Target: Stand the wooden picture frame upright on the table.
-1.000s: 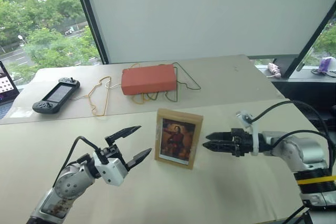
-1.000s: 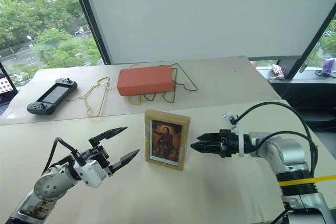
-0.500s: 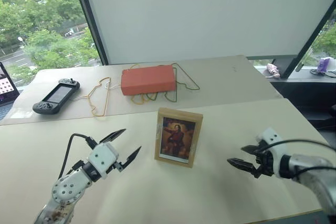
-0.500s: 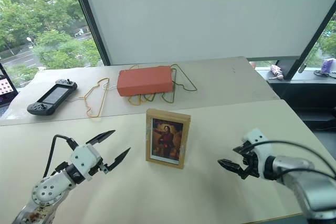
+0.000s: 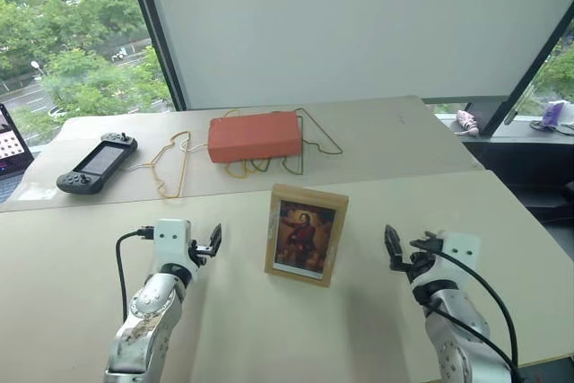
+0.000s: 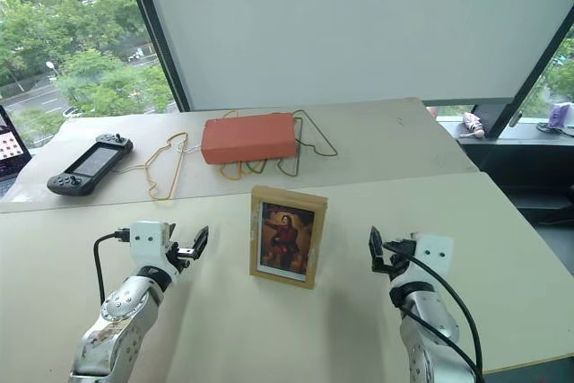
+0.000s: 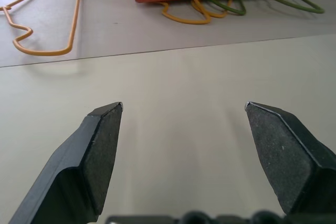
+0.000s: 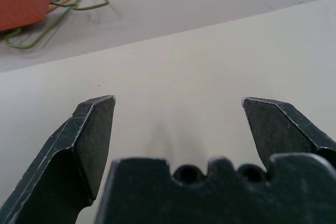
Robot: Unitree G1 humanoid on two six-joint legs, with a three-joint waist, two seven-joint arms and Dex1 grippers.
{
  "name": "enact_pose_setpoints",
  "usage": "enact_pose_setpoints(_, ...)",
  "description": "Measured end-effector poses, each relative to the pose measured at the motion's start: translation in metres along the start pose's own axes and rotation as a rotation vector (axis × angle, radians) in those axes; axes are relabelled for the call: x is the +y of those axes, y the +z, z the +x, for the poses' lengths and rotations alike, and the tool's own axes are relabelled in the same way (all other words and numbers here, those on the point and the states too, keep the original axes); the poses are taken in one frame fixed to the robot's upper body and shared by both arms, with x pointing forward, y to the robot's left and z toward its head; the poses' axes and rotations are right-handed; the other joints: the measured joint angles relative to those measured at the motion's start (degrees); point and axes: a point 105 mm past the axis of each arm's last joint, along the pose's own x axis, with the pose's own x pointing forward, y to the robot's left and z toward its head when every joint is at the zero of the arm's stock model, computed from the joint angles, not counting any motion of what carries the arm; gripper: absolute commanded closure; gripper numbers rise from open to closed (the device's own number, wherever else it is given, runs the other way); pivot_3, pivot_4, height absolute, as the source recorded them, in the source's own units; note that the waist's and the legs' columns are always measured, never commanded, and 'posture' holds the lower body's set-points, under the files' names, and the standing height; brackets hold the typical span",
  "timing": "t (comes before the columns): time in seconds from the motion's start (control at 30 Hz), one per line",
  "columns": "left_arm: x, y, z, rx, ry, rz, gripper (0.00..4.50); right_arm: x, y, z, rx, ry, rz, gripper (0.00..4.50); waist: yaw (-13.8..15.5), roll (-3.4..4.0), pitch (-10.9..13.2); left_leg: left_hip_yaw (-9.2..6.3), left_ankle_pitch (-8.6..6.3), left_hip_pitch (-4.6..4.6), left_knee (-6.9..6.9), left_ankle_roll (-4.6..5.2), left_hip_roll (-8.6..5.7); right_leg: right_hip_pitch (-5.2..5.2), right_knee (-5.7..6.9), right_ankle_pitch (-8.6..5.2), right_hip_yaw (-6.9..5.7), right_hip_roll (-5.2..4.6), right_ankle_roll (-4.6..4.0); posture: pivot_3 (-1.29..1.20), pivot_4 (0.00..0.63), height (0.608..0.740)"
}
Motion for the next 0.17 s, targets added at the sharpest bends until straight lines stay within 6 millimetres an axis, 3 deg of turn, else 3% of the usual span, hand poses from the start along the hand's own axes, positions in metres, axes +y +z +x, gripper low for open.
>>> enact_pose_setpoints(0.17, -0.003, -0.0012, 0.0016, -0.007, -0.011, -0.01, 0.47, -0.0026, -0.0067, 0.0022, 0.022, 0.002, -0.015, 0.01, -0.07, 0.0, 0.0, 0.0, -0.01, -0.01, 0.0, 0.02, 0.0, 0.0, 0.01, -0.01, 0.0, 0.0, -0.01, 0.0, 0.15, 0.74)
